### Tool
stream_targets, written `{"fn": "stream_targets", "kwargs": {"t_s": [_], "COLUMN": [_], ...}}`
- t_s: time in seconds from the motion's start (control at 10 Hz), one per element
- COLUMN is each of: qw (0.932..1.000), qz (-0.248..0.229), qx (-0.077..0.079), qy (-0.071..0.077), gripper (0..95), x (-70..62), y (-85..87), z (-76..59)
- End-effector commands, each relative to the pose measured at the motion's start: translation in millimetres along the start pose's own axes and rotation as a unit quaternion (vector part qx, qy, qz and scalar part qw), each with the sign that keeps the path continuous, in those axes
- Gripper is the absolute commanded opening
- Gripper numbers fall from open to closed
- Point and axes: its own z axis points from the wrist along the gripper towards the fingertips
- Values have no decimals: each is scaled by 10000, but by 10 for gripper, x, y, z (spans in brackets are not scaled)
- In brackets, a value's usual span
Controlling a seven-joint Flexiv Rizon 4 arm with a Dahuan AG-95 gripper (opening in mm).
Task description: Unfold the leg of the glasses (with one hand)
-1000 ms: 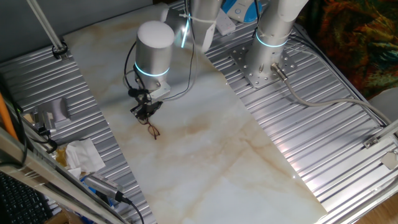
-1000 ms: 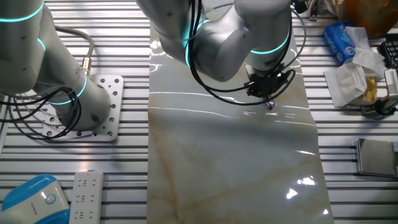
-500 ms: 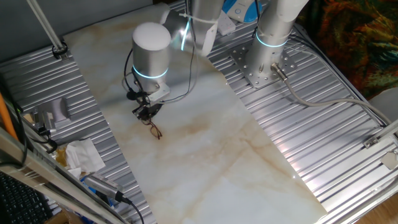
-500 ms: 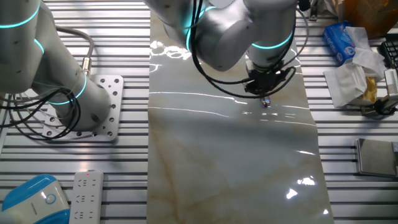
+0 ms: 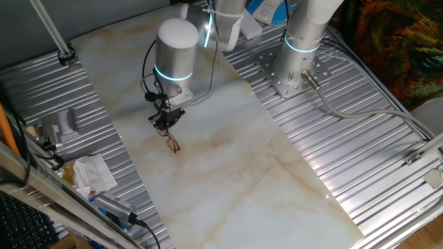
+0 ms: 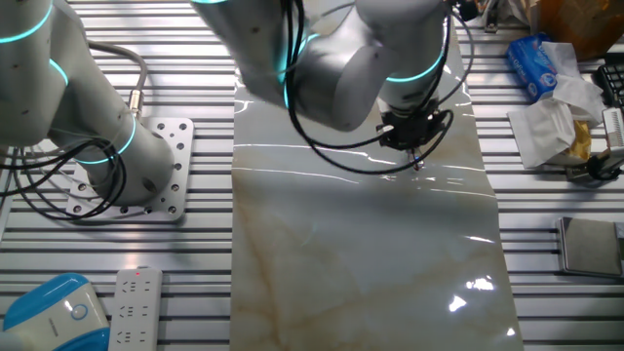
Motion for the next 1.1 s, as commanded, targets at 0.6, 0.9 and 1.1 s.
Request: {"fn": "stream_targets", "kwargs": {"t_s": [0.6,0.9,1.1], "qw": [9996,9987,9977], "qz": [214,513,635], "qx": [178,-6,-230], "qy": [32,-33,12], "gripper": [0,0,0], "x": [8,16,16], "y": [59,62,60], "z": [135,183,185]}}
